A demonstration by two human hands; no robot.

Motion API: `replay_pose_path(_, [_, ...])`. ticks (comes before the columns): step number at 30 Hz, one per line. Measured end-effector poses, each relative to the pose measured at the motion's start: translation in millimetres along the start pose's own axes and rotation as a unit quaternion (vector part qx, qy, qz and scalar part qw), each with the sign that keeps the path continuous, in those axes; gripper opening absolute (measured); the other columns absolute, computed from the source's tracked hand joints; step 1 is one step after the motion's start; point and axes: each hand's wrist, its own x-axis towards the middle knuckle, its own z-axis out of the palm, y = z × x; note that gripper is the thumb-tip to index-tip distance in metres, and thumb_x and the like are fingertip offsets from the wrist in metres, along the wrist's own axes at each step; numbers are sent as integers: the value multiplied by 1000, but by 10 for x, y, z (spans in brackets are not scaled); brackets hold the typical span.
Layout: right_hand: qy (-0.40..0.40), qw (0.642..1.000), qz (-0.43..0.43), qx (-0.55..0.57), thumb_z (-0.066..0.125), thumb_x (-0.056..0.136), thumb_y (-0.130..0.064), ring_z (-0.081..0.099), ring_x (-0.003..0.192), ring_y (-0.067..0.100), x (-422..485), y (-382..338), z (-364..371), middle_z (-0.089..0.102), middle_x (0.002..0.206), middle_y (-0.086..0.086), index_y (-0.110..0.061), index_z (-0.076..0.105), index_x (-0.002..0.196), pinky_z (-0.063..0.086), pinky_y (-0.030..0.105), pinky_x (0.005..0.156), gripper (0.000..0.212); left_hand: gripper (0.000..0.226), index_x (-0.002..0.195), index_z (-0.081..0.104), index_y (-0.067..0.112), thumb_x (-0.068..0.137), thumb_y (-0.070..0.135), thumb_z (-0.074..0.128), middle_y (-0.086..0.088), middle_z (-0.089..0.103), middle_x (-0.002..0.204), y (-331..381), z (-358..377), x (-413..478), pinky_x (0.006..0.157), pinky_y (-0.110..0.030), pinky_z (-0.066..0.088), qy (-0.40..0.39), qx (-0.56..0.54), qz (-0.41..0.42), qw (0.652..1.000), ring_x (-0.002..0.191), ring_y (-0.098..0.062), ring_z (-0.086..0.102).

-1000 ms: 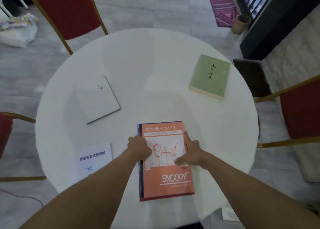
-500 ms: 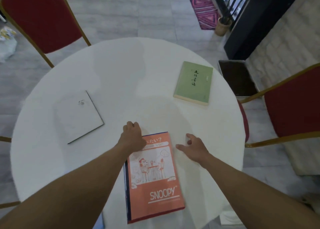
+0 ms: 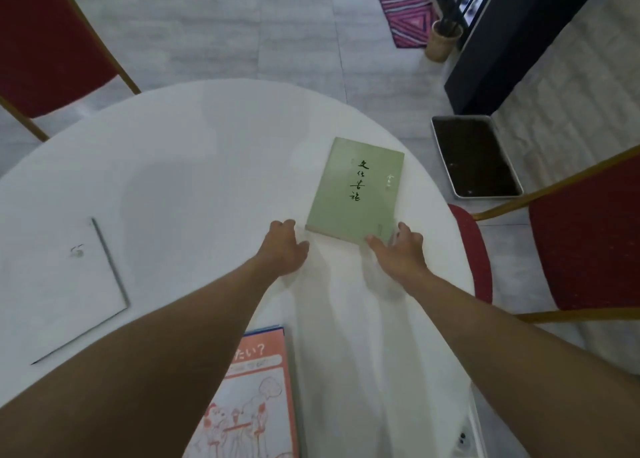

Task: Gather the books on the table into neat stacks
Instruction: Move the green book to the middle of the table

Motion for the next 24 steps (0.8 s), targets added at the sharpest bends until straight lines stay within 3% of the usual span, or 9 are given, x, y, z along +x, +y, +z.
replay_pose_path(4, [-4,1000,-22,19,63,87,-48,54,106,24,330,-72,32,35,131,5,-19,50,124,47,38,97,48,51,139,39,2,94,21,53,-22,41,140,285,37,333,105,-39,37,23,-9,25,999,129,-37,43])
replay_pose_path(7, [12,999,-37,-6,62,89,-46,45,127,30,433,-38,117,33,140,8,-16,41,141,42,39,106,63,43,131,44,5,92,20,52,-21,49,126,414,78,477,98,-43,44,34,-17,33,999,116,-39,50])
replay_pose_path(13, [-7,999,-38,-32,63,90,-47,34,138,28,440,3,113,32,147,8,-19,30,154,32,37,113,78,49,133,44,13,87,24,60,-17,46,121,395,30,439,94,-43,50,10,-22,12,1000,108,-38,55])
replay_pose_path(24, [-69,985,-80,-138,63,88,-50,41,132,29,-231,-84,605,39,141,8,-21,31,152,39,42,105,77,64,143,28,11,91,25,62,-17,37,130,-368,-72,-239,99,-42,49,-37,-26,-67,997,113,-36,51])
